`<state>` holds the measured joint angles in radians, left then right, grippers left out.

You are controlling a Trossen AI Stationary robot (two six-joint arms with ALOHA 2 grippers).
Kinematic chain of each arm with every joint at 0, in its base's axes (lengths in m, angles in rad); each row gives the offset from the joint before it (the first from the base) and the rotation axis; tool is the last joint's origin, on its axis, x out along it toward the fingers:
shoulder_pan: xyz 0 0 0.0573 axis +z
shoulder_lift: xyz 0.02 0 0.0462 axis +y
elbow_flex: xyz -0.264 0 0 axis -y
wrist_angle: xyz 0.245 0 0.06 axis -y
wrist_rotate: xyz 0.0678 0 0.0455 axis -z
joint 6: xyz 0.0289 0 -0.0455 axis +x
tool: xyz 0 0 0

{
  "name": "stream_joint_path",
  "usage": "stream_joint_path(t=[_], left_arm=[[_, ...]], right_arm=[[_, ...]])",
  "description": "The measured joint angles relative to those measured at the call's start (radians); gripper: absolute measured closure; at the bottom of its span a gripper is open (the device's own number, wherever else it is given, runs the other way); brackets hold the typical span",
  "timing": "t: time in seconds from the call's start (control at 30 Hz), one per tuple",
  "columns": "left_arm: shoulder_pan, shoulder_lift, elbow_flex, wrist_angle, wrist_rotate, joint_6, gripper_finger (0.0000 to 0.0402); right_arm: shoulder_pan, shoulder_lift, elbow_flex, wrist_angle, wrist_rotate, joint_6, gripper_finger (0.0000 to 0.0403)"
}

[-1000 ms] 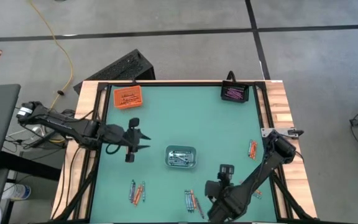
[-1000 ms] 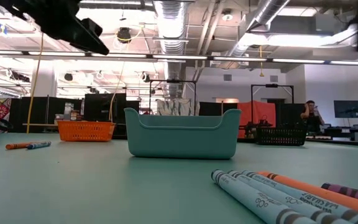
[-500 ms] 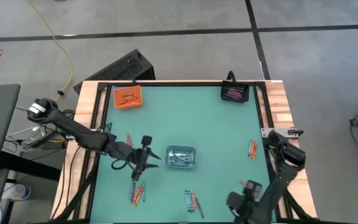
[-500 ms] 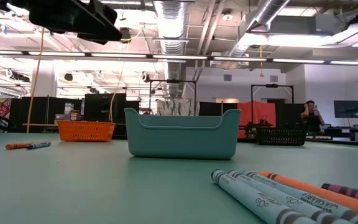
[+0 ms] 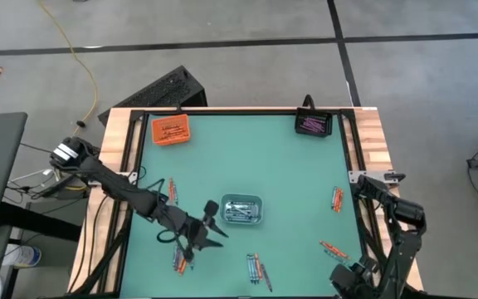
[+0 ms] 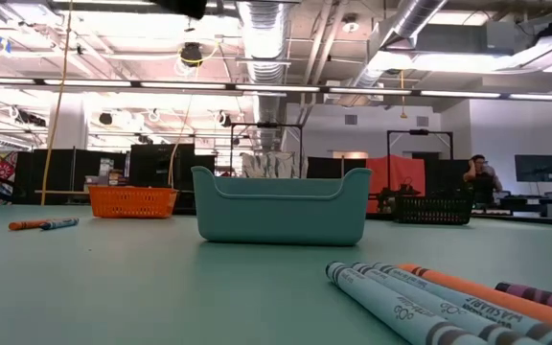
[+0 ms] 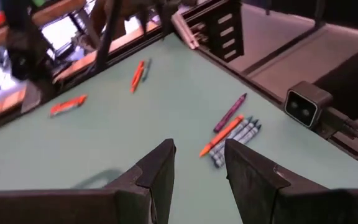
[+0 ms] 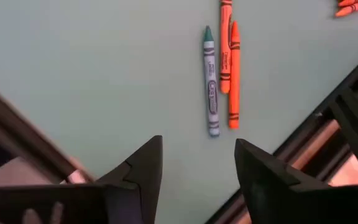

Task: Sort crayons
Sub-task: Put the light blue crayon into the blue bin

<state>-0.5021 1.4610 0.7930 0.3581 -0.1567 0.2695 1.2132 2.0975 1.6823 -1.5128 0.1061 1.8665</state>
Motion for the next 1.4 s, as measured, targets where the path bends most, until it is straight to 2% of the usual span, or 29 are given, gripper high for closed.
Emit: stream_joint_path(t=[0.27,0.5,0.6,1.4], left_arm=[[-0.028,0.115,0.147,-0.089,-0.005,0.064,0.0272],[-0.029,0.13,0.168,-0.112,-0.011,0.071,0.0272],[-0.029,0.13,0.168,-0.113,-0.011,0.07,0.0272],[-0.03,0.129,0.168,-0.132,-0.005,0.085,0.0272]], right_arm=[[-0.004,0.001,-0.131,0.07,0.0,0.009,0.0226],[0.006,-0.05,-0.273,0.258,0.0,0.054,0.0227],[0.01,-0.081,-0.323,0.281,0.0,0.079,0.0227],[0.002,-0.119,-0.394,0.373,0.021,0.061,0.0227]])
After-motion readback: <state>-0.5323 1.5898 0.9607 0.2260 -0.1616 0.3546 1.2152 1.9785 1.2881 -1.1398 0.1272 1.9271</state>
